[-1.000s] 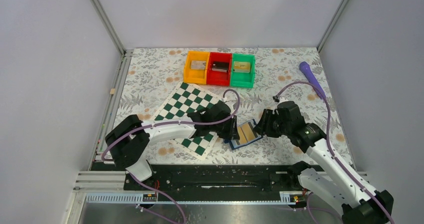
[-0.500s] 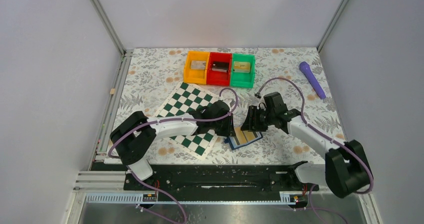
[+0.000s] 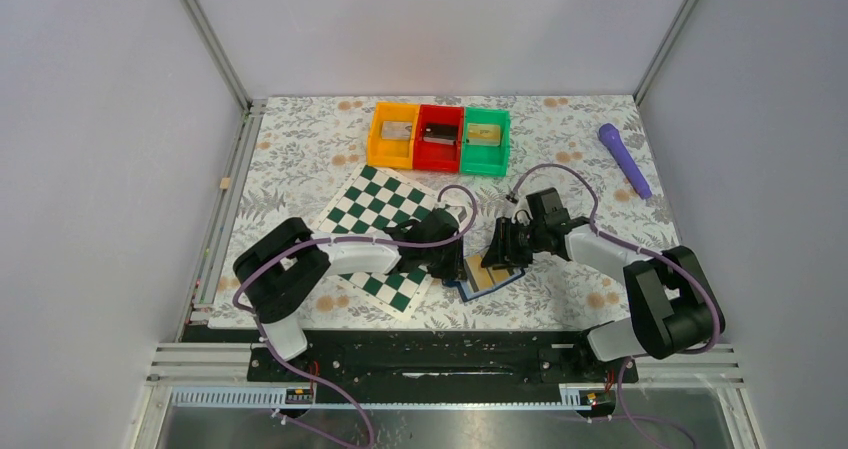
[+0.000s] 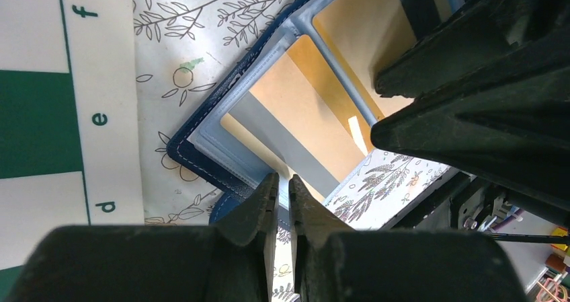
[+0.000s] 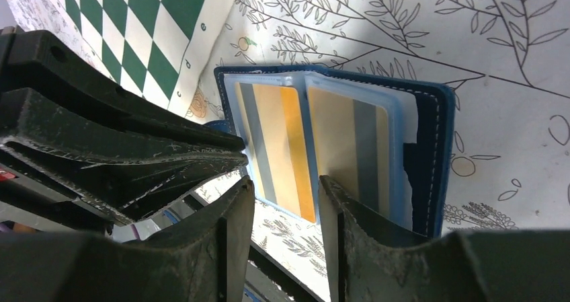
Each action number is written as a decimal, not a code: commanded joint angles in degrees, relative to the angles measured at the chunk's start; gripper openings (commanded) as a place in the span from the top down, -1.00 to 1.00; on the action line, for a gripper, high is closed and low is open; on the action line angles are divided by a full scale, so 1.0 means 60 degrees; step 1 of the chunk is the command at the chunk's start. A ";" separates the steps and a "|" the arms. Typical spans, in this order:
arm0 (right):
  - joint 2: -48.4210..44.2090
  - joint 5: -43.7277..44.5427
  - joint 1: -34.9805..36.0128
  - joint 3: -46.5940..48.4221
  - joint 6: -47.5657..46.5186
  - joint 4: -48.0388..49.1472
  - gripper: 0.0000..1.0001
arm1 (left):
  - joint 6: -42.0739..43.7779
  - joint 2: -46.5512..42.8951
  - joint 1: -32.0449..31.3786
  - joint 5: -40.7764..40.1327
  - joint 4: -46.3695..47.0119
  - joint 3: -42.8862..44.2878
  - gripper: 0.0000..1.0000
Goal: Take the credit cards out of the card holder
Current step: Remove the credit card from the card holder.
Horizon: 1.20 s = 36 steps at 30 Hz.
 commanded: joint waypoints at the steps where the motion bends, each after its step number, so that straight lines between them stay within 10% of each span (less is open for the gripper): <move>1: 0.0085 0.0145 -0.0049 -0.0043 0.0027 0.0031 0.07 | 0.0040 -0.0047 0.0042 -0.0199 0.0466 -0.0316 0.78; 24: 0.0437 -0.1042 -0.0041 -0.0934 0.1207 0.1944 0.17 | 0.0038 -0.0125 0.0041 -0.0214 0.0786 -0.0699 0.77; 33: 0.0353 -0.0972 -0.0090 -0.0893 0.1160 0.1825 1.00 | 0.0113 -0.0045 0.0042 -0.0237 0.0729 -0.0691 0.74; 36: 0.0107 -0.0403 -0.0168 -0.0743 0.1023 0.0992 1.00 | 0.0154 -0.0025 0.0033 -0.0280 0.0620 -0.0708 0.74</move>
